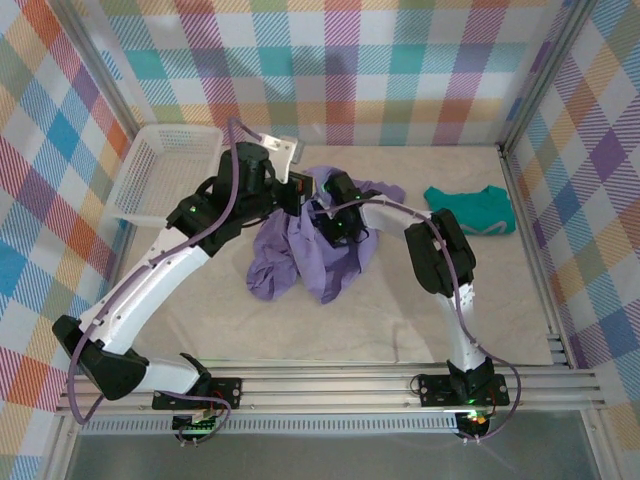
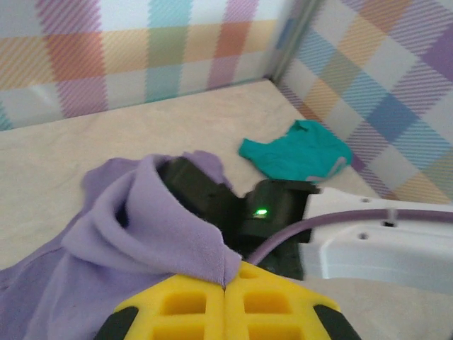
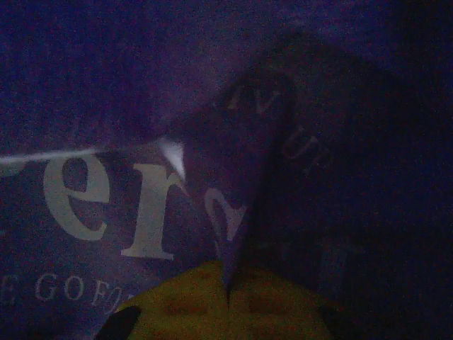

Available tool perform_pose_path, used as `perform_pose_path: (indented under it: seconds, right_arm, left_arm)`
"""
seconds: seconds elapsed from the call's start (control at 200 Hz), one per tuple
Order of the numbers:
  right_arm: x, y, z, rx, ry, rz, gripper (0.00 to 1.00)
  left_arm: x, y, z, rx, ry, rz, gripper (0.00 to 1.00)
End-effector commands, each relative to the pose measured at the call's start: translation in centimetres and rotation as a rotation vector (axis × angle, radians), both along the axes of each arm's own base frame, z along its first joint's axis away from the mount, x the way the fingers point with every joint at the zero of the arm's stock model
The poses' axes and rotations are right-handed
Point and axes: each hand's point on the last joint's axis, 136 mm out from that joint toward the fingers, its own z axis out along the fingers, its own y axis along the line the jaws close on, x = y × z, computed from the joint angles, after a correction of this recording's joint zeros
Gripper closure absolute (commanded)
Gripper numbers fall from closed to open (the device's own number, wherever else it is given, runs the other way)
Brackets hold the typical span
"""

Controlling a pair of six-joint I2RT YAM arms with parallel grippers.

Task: Fold the inside-out t-shirt

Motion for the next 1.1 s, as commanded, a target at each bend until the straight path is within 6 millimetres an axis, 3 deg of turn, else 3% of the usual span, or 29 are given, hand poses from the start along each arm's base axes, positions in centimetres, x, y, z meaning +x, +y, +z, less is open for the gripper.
perform_pose_path:
  seconds: [0.0, 0.09, 0.245, 0.34, 0.5, 0.575, 0.67, 0.76, 0.87, 0.98, 1.055, 1.095]
  right_arm:
    - [-1.9, 0.1, 3.6, 0.12, 0.009, 0.043, 1.0]
    - [-3.1, 1.0, 8.1, 0.252, -0.07, 0.089, 1.0]
    - [-6.1, 0.8, 13.6, 0.46, -0.134, 0.157, 1.0]
    - [-6.9, 1.0, 15.9, 0.563, -0.158, 0.173, 1.0]
    - [-7.9, 2.5, 18.4, 0.679, -0.141, 0.245, 1.0]
    - [-8.6, 2.1, 19.3, 0.668, -0.169, 0.281, 1.0]
    - [-9.2, 0.6, 21.5, 0.677, -0.213, 0.298, 1.0]
    - [-9.3, -1.4, 25.4, 0.776, -0.278, 0.301, 1.0]
    - [-9.6, -2.6, 28.6, 0.884, -0.321, 0.319, 1.0]
    - [-9.6, -2.1, 28.6, 0.923, -0.289, 0.337, 1.0]
    - [-9.3, -2.0, 27.8, 0.92, -0.268, 0.333, 1.0]
    - [-9.2, -2.1, 27.3, 0.905, -0.263, 0.326, 1.0]
  left_arm:
    - [2.6, 4.3, -0.7, -0.02, 0.002, 0.224, 1.0]
    - [4.8, 7.8, -3.1, -0.032, 0.058, 0.368, 1.0]
    - [8.2, 12.9, -7.5, -0.017, 0.157, 0.549, 1.0]
    - [9.7, 13.6, -10.0, -0.002, 0.2, 0.58, 1.0]
    - [11.9, 12.3, -13.3, -0.003, 0.273, 0.556, 1.0]
    - [13.1, 13.7, -14.6, -0.013, 0.315, 0.595, 1.0]
    - [14.3, 17.3, -16.6, -0.048, 0.372, 0.684, 1.0]
    - [14.3, 20.6, -19.4, -0.043, 0.431, 0.773, 1.0]
    - [13.4, 22.3, -23.4, 0.032, 0.506, 0.814, 1.0]
    - [11.7, 21.4, -26.9, 0.078, 0.574, 0.78, 1.0]
    - [10.3, 20.5, -27.8, 0.127, 0.584, 0.755, 1.0]
    - [9.6, 19.9, -27.5, 0.146, 0.571, 0.74, 0.89]
